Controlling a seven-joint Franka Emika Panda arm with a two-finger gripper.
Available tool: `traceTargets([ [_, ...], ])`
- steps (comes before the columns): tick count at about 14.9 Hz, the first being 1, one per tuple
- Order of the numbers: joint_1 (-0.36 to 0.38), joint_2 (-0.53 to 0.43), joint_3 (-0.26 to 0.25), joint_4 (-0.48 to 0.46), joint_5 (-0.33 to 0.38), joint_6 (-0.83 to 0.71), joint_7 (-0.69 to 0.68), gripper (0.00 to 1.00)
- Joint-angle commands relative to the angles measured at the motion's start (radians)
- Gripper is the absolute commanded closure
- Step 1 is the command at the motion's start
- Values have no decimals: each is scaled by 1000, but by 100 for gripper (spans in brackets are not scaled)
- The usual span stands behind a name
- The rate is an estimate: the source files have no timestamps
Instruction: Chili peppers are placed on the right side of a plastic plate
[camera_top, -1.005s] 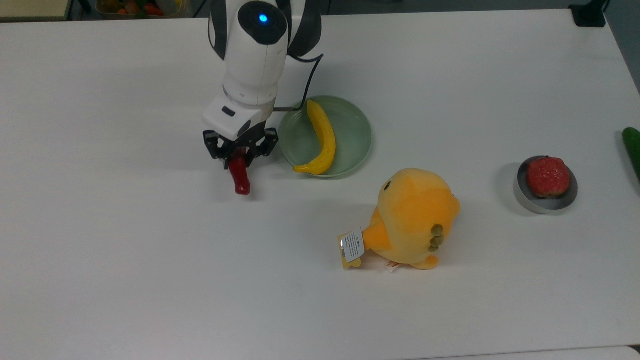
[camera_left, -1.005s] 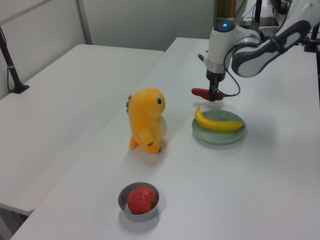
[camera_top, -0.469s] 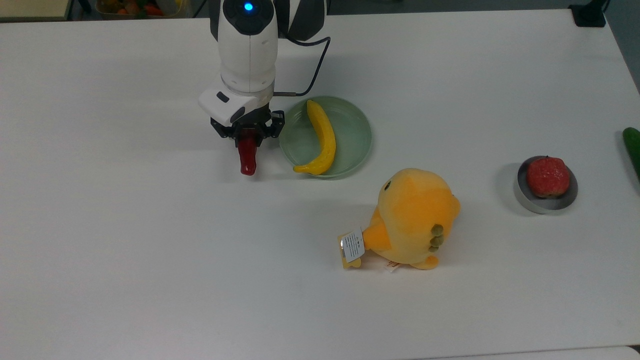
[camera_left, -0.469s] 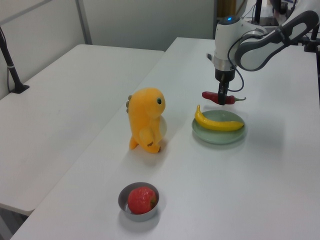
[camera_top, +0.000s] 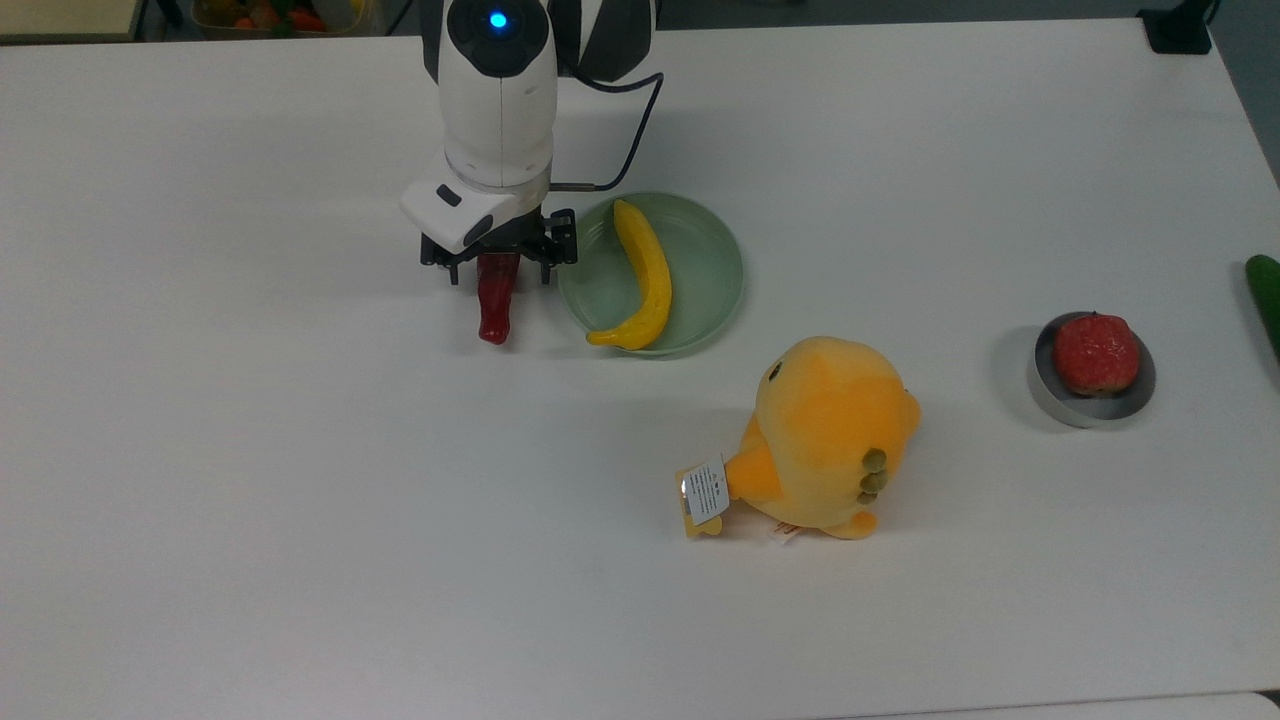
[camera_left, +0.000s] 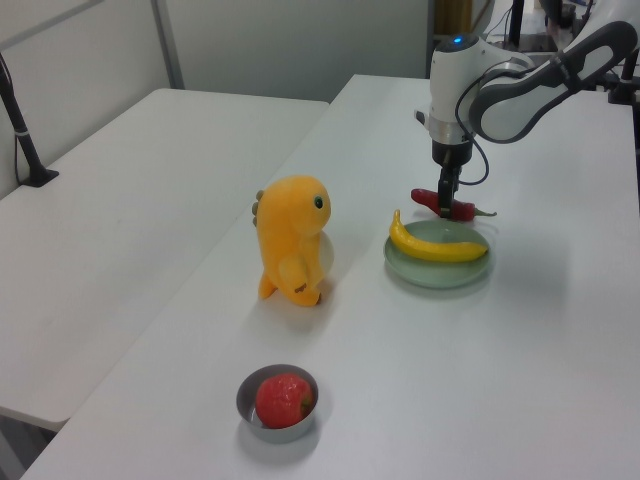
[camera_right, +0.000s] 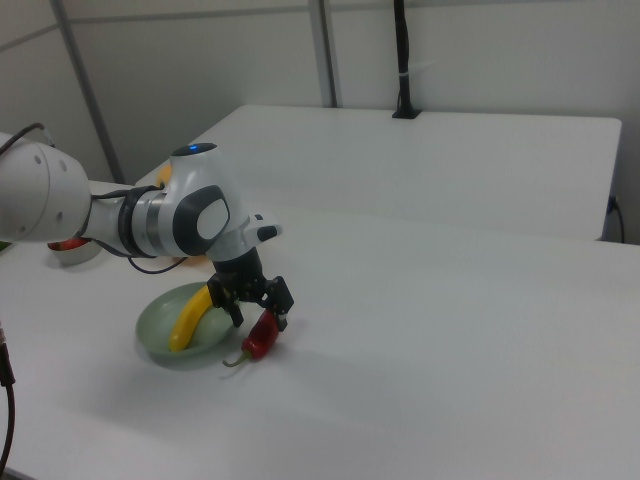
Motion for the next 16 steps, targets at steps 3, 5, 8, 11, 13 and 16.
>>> traceTargets([
  [3, 3, -57, 13, -15, 27, -75, 3, 0],
  [5, -5, -81, 31, -16, 28, -84, 24, 0],
  [8, 0, -127, 33, -18, 45, -121, 40, 0],
  [11, 5, -179, 32, -16, 112, -144, 38, 0],
  [13, 11, -227, 33, -15, 123, -171, 40, 0],
  [16, 20, -311, 31, -12, 177, -248, 34, 0],
])
